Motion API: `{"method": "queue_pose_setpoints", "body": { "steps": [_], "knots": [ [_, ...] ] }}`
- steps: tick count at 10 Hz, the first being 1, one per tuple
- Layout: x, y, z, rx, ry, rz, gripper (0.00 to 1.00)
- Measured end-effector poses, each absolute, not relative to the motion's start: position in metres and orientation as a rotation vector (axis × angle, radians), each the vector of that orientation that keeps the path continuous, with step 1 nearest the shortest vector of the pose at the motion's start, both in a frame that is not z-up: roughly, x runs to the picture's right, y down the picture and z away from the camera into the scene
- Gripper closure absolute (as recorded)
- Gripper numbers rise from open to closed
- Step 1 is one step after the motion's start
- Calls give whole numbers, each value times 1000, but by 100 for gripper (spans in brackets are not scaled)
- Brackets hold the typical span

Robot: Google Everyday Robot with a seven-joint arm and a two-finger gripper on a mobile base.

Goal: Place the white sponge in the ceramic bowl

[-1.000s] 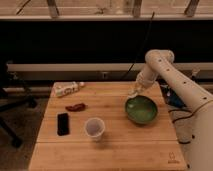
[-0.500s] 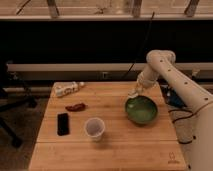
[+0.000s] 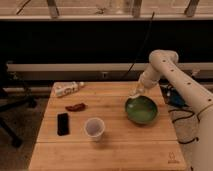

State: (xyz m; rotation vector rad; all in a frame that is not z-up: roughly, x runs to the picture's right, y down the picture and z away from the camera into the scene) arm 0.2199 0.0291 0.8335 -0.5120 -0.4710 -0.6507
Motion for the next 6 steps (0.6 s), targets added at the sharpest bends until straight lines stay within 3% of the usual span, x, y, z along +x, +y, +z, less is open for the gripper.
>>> {"method": "queue_pose_setpoints", "body": {
  "steps": [4, 6],
  "knots": [
    [226, 33, 829, -518, -476, -623, 30],
    [232, 35, 825, -523, -471, -605, 20]
  ]
}}
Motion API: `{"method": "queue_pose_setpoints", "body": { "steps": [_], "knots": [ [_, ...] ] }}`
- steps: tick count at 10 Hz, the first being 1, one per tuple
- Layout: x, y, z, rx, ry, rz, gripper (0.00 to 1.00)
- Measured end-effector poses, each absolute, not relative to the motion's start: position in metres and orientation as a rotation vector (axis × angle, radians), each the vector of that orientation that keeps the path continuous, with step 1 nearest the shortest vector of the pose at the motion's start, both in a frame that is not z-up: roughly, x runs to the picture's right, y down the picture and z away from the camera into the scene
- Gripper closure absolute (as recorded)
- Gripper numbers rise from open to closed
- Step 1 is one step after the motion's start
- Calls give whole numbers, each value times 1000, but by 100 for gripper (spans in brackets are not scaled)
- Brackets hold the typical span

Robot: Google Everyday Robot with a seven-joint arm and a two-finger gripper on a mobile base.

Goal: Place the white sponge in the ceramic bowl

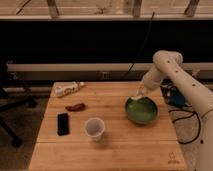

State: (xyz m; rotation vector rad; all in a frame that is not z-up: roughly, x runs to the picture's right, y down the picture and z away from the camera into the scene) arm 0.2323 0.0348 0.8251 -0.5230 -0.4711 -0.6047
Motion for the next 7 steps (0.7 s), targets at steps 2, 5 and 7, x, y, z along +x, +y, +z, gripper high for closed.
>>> {"method": "queue_pose_setpoints", "body": {
  "steps": [2, 5, 7],
  "knots": [
    [239, 35, 823, -527, -465, -587, 20],
    [253, 33, 821, -530, -459, -573, 31],
    [245, 35, 822, -533, -464, -584, 52]
  ]
}}
